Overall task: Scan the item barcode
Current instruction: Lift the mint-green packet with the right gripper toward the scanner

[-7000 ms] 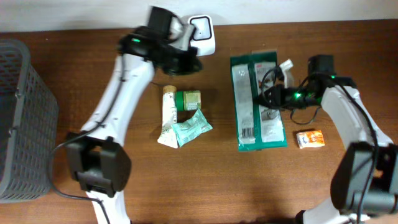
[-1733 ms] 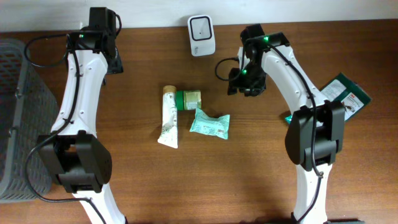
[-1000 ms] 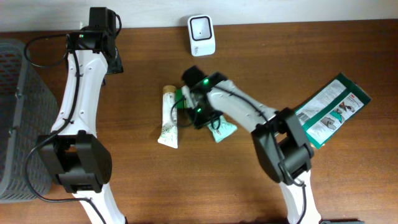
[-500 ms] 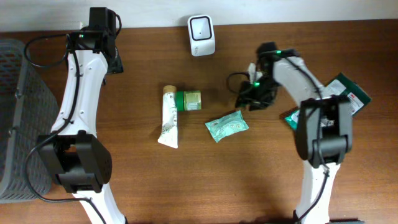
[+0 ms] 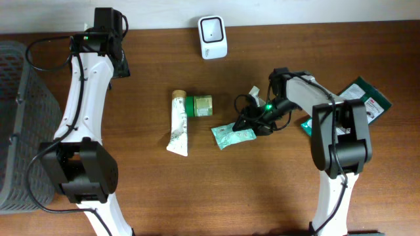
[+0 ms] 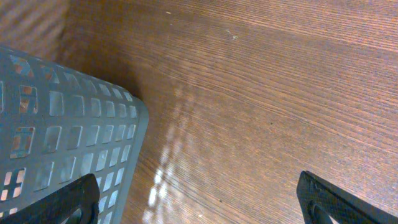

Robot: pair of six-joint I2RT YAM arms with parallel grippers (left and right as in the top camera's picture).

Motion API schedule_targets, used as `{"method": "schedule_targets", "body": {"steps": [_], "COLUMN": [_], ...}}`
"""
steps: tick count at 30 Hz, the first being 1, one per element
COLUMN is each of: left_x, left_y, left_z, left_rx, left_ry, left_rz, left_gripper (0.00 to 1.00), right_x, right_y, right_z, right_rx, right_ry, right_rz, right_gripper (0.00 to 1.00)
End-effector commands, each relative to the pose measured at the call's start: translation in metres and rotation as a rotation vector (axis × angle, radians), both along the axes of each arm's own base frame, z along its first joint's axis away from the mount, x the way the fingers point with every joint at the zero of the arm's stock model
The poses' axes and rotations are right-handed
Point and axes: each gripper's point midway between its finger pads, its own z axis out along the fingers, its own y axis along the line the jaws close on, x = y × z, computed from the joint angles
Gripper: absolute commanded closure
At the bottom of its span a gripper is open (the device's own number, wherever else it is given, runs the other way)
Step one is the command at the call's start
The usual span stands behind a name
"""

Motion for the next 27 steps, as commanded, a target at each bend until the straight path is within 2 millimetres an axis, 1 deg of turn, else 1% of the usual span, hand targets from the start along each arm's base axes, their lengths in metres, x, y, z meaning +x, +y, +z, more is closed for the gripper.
{"method": "schedule_targets", "body": {"steps": [1,3,4,8,9,11,12,13,14,15,17,18,19,21,22,25,27], "left_x": [0.000,0.000,0.000,0.000,0.000,0.000,0.000,0.000,0.000,0.000,0.000,0.000,0.000,0.000,0.000,0.000,0.000], "left_y": [0.002,0.002,0.002,0.002,0.002,0.002,0.002,0.002,0.002,0.002,0.002,0.002,0.002,0.002,0.002,0.002,0.002], "left_z": [0.006,0.006,0.006,0.006,0.006,0.006,0.006,0.006,0.006,0.006,0.006,0.006,0.006,0.006,0.006,0.006,0.006], "left_rx": [0.010,0.010,0.010,0.010,0.010,0.010,0.010,0.010,0.010,0.010,0.010,0.010,0.010,0.010,0.010,0.010,0.010], "left_ry": [-0.012,-0.012,-0.012,-0.012,-0.012,-0.012,-0.012,-0.012,-0.012,-0.012,-0.012,-0.012,-0.012,-0.012,-0.012,-0.012,-0.012], "left_rz": [0.004,0.004,0.004,0.004,0.004,0.004,0.004,0.004,0.004,0.004,0.004,0.004,0.004,0.004,0.004,0.004,0.004], "left_gripper": [0.01,0.01,0.01,0.01,0.01,0.01,0.01,0.01,0.01,0.01,0.01,0.01,0.01,0.01,0.01,0.01,0.01], "right_x": [-0.004,0.000,0.002,0.009,0.011,0.018,0.022,0.025,0.029,0.035,0.042,0.045,0.045,0.044,0.043,0.035,0.033], "right_y": [0.001,0.002,0.002,0.003,0.002,0.001,-0.001,-0.003,-0.006,-0.009,-0.014,-0.018,-0.023,-0.035,-0.042,-0.063,-0.069], "right_z": [-0.010,-0.010,-0.011,-0.011,-0.010,0.004,0.019,0.034,0.055,0.081,0.117,0.138,0.163,0.201,0.216,0.254,0.263], "right_rx": [-0.023,-0.020,-0.018,-0.011,-0.009,0.021,0.034,0.041,0.047,0.050,0.055,0.059,0.072,0.080,0.075,0.057,0.052], "right_ry": [0.011,-0.009,-0.021,-0.063,-0.072,-0.109,-0.137,-0.165,-0.205,-0.256,-0.347,-0.406,-0.470,-0.569,-0.605,-0.700,-0.716], "right_rz": [-0.004,-0.006,-0.006,0.000,0.002,0.024,0.041,0.052,0.061,0.057,0.042,0.031,0.016,-0.025,-0.052,-0.116,-0.145], "right_gripper": [0.55,0.69,0.74,0.81,0.82,0.88,0.91,0.91,0.93,0.95,0.95,0.96,0.95,0.96,0.95,0.95,0.96]}}
